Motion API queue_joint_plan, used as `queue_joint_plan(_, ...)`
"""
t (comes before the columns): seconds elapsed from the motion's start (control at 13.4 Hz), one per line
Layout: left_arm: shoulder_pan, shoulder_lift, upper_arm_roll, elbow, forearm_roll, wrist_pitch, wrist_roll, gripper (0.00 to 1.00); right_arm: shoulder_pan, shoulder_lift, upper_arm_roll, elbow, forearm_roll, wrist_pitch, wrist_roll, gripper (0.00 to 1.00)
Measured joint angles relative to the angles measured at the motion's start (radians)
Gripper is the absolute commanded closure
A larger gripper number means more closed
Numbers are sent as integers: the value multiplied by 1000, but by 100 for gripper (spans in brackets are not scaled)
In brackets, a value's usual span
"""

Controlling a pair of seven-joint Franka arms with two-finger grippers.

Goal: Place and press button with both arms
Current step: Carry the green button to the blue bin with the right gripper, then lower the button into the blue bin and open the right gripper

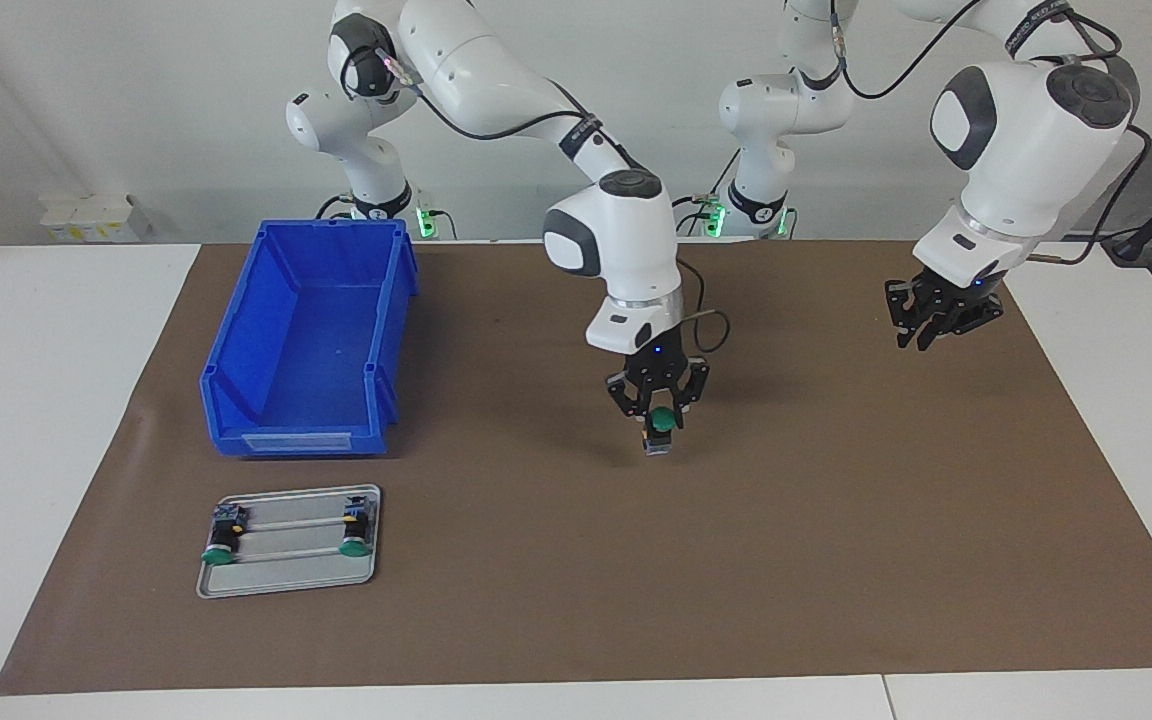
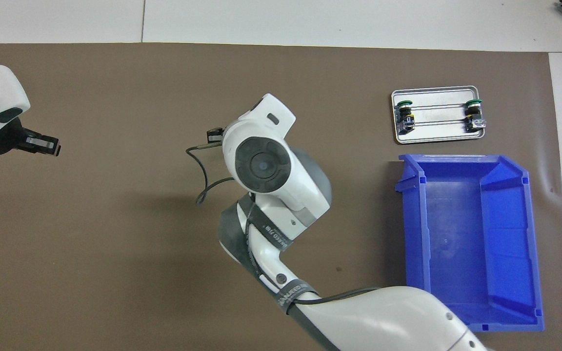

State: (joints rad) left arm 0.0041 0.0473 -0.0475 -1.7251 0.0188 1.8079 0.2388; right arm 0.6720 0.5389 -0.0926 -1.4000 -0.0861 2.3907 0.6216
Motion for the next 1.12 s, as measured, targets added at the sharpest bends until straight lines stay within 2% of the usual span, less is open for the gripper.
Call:
queue_joint_plan(0.15, 4, -1, 0, 18, -1, -19, 0, 72, -86, -72, 0, -1, 0, -84, -63, 100)
queue_joint_plan(0.45, 4, 7, 0, 132, -2, -133, 0, 70, -238, -176, 1, -5, 35, -331, -253, 100)
queue_joint_plan(0.6, 4, 18, -1, 164, -8, -151, -1, 55, -326, -218, 1, -7, 62, -458, -389, 100)
queue_joint_plan(0.67, 4, 23, -1, 168, -9, -151, -1, 43, -377, -239, 1, -13, 71, -514, -462, 100)
queue_joint_plan(0.75, 4, 28, -1, 170, -9, -151, -1, 16, -429, -256, 0, -27, 80, -551, -527, 100)
queue_joint_plan(0.82, 4, 32, -1, 173, -9, -150, -1, 0, -482, -274, 1, -56, 93, -567, -580, 100)
queue_joint_plan(0.97, 4, 36, -1, 176, -9, -145, -1, 0, -560, -310, 0, -161, 146, -563, -636, 100)
queue_joint_plan(1.12, 4, 36, 0, 177, -9, -142, -1, 0, -595, -361, 0, -318, 176, -517, -660, 100)
